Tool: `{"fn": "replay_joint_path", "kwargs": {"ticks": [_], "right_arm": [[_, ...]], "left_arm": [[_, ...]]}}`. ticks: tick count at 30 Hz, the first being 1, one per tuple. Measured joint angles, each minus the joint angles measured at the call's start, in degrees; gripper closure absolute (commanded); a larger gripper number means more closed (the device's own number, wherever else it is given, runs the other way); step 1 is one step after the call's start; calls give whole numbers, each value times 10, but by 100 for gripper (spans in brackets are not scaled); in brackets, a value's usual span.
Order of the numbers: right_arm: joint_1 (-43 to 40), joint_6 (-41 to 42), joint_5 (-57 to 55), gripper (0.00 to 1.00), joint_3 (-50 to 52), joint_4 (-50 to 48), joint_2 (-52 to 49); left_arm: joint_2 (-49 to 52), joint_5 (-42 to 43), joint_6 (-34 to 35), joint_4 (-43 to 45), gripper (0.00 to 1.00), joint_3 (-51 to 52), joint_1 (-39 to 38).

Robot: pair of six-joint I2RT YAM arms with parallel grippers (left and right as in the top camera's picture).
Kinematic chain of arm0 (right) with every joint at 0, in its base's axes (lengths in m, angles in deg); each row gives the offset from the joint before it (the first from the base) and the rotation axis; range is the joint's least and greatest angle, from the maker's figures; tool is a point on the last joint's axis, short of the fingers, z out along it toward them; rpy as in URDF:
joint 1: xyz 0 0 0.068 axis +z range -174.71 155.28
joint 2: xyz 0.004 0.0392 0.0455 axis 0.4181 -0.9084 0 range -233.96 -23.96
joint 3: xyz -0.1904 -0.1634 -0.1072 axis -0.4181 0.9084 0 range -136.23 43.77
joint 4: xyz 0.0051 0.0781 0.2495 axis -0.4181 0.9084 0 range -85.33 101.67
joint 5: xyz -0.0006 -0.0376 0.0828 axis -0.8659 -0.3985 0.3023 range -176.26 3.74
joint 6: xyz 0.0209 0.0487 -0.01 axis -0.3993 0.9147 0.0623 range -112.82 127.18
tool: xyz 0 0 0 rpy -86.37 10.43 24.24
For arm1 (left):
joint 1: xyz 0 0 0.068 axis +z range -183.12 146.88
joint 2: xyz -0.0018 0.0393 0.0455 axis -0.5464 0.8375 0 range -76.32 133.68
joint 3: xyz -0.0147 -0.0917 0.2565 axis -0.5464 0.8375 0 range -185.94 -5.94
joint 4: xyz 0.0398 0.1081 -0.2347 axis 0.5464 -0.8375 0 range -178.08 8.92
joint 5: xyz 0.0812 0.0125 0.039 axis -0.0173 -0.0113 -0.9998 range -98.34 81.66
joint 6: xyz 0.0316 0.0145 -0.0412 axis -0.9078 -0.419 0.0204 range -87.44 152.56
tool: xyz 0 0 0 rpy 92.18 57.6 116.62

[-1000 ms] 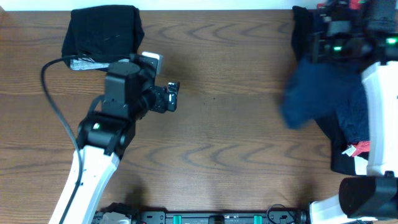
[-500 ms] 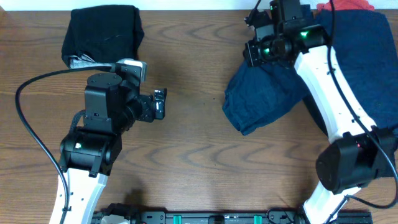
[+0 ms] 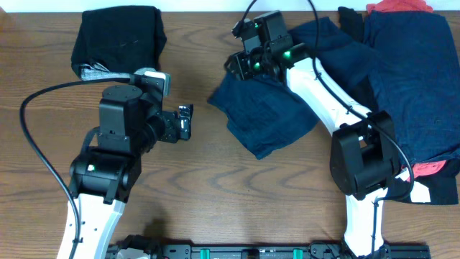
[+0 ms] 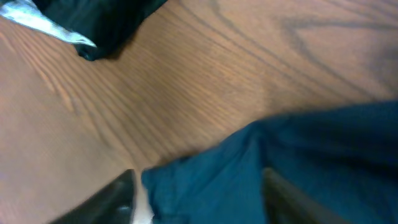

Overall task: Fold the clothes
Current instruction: 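Pull the navy shorts left onto the table center with the right gripper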

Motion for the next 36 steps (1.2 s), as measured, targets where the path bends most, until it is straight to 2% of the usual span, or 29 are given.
{"fn": "replay_joint_path", "kwargs": {"ticks": [2, 5, 12, 17, 25, 32, 36], "right_arm": [[-2, 11, 5, 14, -12, 19, 5], [-24, 16, 7, 9, -54, 74, 21], [-149, 23, 1, 9, -117, 175, 120], [-232, 25, -6, 12, -125, 245, 142], [-279, 26, -7, 13, -121, 299, 127], [-282, 26, -7, 14, -121, 305, 127], [-282, 25, -7, 16, -121, 311, 127]], "left_arm": [[7, 0, -1, -6, 7, 0, -12], [28, 0, -4, -8, 7, 0, -40], [108, 0, -8, -13, 12, 0, -123], [185, 0, -7, -2, 12, 0, -161], [305, 0, 98, 79, 15, 0, -198], [370, 0, 218, 146, 22, 0, -234], [404, 0, 257, 160, 24, 0, -237]]}}
